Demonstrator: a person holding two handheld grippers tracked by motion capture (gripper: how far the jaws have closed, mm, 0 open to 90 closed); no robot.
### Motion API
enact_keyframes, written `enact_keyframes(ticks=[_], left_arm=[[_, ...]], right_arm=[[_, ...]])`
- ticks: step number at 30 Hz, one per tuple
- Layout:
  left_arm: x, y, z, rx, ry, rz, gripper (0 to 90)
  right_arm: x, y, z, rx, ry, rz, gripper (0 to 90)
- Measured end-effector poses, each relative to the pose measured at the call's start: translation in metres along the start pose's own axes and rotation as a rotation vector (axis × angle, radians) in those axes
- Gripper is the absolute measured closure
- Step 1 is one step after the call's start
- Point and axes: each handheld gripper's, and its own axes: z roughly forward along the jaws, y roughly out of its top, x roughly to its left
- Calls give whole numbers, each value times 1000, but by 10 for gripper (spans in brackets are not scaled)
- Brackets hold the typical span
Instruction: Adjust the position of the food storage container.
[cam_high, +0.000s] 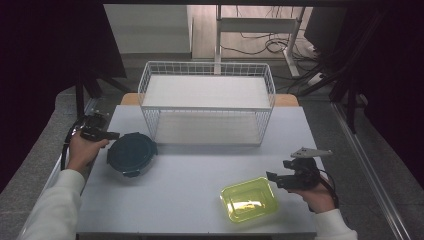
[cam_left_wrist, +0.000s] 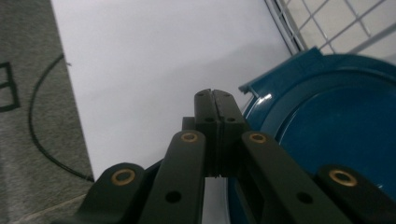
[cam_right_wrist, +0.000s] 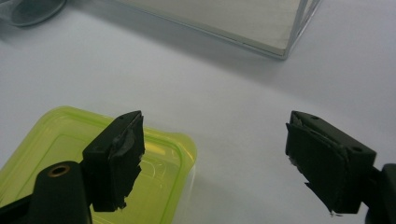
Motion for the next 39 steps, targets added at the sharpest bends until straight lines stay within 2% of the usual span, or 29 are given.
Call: enact_keyframes(ticks=[5, 9, 12, 20, 26, 30, 32, 34, 35, 36, 37, 38, 39], left_arm=[[2, -3, 0, -1, -14, 3, 900], [1, -2, -1, 11, -7, 47, 900], [1, -2, -1, 12, -7, 52, 900], [-5, 0, -2, 33, 14, 125, 900], [-4, -1, -3, 33, -1, 146, 900], [-4, 3, -2, 36, -10, 160, 900], [-6, 13, -2, 12, -5, 164, 900], [-8, 17, -1, 13, -9, 170, 900], [-13, 24, 3, 30, 7, 198, 900], [-13, 24, 3, 30, 7, 198, 900], [-18, 31, 9, 52, 37, 230, 900], [-20, 33, 13, 63, 42, 240, 900], [-20, 36, 17, 70, 29, 248, 900]], right_arm=[[0, 0, 0, 0, -1, 1, 198], [0, 0, 0, 0, -5, 2, 199], [1, 1, 0, -2, -4, -3, 198], [0, 2, -1, -6, -7, 1, 198], [1, 2, 0, -3, -7, -2, 198], [0, 1, 0, -2, -9, 3, 198], [-1, 1, 0, -1, -10, 6, 198], [-1, 1, 1, 0, -11, 5, 198], [-1, 1, 1, 2, -12, 4, 198], [-1, 1, 1, 2, -12, 4, 198], [-2, 1, 1, 5, -14, 2, 198], [-2, 0, 1, 4, -13, 4, 199], [-2, 0, 1, 4, -15, 5, 198]])
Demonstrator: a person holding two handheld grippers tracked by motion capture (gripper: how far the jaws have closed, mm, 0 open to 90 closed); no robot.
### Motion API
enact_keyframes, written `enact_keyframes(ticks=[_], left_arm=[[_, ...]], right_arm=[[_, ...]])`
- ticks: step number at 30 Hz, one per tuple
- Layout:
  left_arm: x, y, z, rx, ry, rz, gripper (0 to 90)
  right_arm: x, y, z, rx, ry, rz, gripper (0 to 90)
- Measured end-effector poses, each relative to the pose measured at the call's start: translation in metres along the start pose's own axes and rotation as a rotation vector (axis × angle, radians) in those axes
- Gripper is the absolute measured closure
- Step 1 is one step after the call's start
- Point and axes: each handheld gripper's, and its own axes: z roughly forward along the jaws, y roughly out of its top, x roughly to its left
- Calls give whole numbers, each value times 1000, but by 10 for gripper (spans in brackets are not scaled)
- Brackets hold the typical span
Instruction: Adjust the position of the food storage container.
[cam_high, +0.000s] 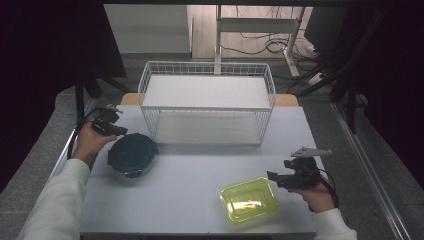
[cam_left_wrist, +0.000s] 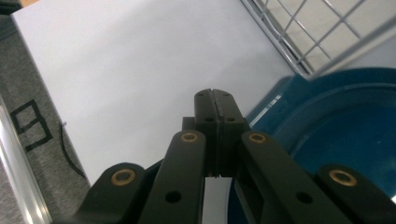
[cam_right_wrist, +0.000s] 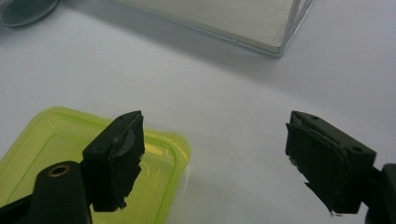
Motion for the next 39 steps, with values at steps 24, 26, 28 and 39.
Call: enact_keyframes(ticks=[24, 26, 28, 39], left_arm=[[-28, -15, 6, 19, -120, 28, 900], [-31, -18, 4, 16, -122, 28, 900], [-34, -22, 3, 11, -136, 26, 900], [-46, -28, 4, 16, -164, 34, 900]], right_arm=[[-1, 0, -2, -2, -8, 3, 198], [0, 0, -2, -1, -8, 0, 199], [1, 1, -1, -2, -6, -4, 200], [3, 2, -1, -3, 0, -5, 200]])
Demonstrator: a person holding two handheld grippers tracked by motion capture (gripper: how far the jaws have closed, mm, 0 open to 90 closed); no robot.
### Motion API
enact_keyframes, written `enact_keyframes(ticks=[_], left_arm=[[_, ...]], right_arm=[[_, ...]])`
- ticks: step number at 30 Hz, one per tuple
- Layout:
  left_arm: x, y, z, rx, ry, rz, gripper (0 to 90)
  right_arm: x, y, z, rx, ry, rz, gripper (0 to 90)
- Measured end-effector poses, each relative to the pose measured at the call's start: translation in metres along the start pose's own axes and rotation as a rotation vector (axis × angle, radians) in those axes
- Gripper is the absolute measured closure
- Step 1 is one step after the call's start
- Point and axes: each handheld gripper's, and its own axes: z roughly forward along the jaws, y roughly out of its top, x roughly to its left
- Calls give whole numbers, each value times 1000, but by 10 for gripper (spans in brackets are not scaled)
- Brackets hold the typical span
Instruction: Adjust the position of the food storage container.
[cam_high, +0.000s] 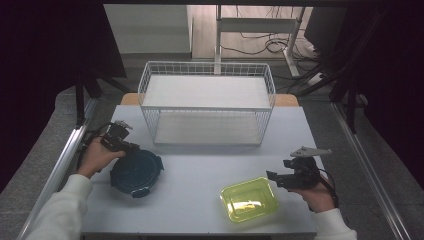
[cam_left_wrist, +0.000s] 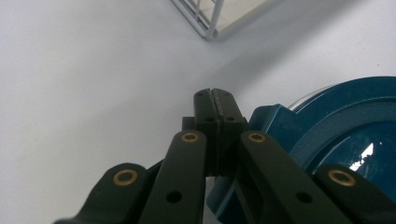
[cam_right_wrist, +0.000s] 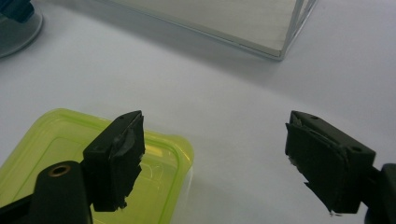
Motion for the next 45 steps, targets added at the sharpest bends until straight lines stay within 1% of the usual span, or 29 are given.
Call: enact_keyframes(ticks=[2, 4, 5, 6, 7, 8, 10, 11, 13, 14, 16, 17, 19, 20, 21, 22, 23, 25, 27, 28, 29, 30, 31, 34, 37, 39, 43, 45], left_arm=[[1, 0, -1, 4, -3, -7, 900], [4, 1, -12, -32, 10, -40, 900], [6, 0, -17, -41, 16, -50, 900], [6, 0, -17, -41, 16, -50, 900], [6, -6, -29, -36, 54, -56, 900], [6, -10, -35, -42, 72, -67, 900], [6, -23, -49, -69, 91, -114, 900], [5, -31, -54, -69, 103, -142, 900], [2, -49, -64, -60, 115, -175, 900], [2, -49, -64, -60, 115, -175, 900], [-1, -67, -72, -65, 121, -216, 900], [-5, -84, -77, -64, 126, -247, 900], [-8, -100, -80, -63, 130, -273, 900], [-8, -100, -80, -63, 130, -273, 900], [-10, -109, -79, -57, 129, -291, 900], [-11, -113, -78, -46, 130, -302, 900], [-15, -124, -73, -28, 122, -327, 900], [-19, -132, -67, -19, 91, -343, 900], [-25, -135, -61, -14, 75, -339, 900], [-25, -135, -61, -14, 75, -339, 900], [-28, -135, -57, -22, 54, -341, 900], [-28, -135, -57, -22, 54, -341, 900], [-30, -133, -54, -35, 21, -344, 900], [-32, -128, -51, -42, 0, -339, 900], [-34, -123, -51, -36, 20, -328, 900], [-34, -122, -52, -42, 16, -341, 900], [-36, -120, -50, -48, 17, -344, 900], [-39, -114, -46, -52, 7, -340, 900]], right_arm=[[0, 0, 0, -1, -1, -1, 201], [-1, 0, 0, -2, -3, 8, 201], [-2, 0, -1, -4, -5, 8, 201], [-2, 0, -1, -4, -5, 8, 201], [-2, 0, -1, -5, -3, 9, 201], [-2, 0, -2, -7, -1, 9, 201], [-2, -1, -2, -7, 1, 8, 201], [-3, -1, -2, -6, 1, 10, 201], [-2, -1, -3, -8, 0, 9, 201], [-2, -1, -3, -8, 0, 9, 201], [-1, 0, -4, -14, 4, 9, 201], [1, 2, -5, -18, 6, 4, 201], [2, 3, -4, -19, 7, -4, 201], [2, 3, -4, -19, 7, -4, 201], [3, 4, -4, -19, 9, -6, 201], [4, 4, -3, -17, 10, -12, 201], [6, 5, -3, -16, 13, -15, 201], [7, 6, -2, -15, 16, -18, 201], [7, 6, -2, -15, 16, -18, 201], [7, 6, -2, -15, 16, -18, 201], [7, 5, -2, -17, 15, -14, 201], [7, 5, -2, -17, 15, -14, 201], [7, 5, -3, -18, 13, -14, 201], [6, 4, -4, -17, 9, -12, 201], [5, 3, -5, -20, 7, -9, 201], [4, 3, -5, -19, 7, -3, 201], [4, 3, -5, -20, 8, -5, 201], [5, 4, -4, -19, 9, -6, 201]])
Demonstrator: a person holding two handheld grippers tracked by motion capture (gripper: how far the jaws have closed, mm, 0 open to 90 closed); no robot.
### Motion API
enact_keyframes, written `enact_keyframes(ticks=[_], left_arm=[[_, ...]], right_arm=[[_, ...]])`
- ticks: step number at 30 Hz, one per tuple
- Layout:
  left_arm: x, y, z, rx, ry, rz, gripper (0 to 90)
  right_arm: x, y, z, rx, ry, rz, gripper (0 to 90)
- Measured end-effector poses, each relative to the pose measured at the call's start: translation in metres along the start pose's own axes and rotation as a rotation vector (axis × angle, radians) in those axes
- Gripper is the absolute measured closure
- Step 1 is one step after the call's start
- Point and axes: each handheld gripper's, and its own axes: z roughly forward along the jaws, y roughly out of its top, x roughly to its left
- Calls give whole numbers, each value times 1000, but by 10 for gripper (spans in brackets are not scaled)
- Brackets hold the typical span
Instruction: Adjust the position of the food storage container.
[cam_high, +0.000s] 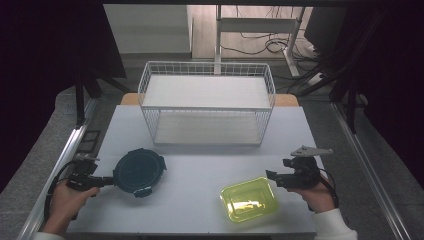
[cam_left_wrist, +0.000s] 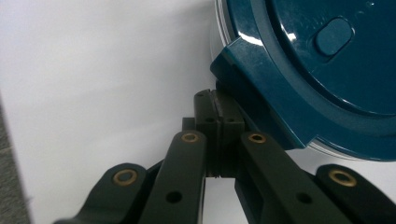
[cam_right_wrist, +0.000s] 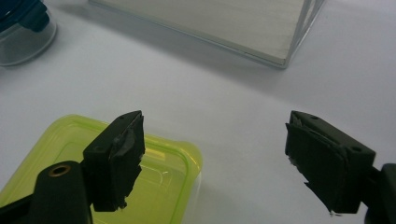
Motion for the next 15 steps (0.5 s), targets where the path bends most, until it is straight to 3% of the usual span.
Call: enact_keyframes(ticks=[15], left_arm=[[-35, 30, 28, 14, -51, 70, 900]], right_arm=[[-1, 0, -2, -2, 3, 2, 201]])
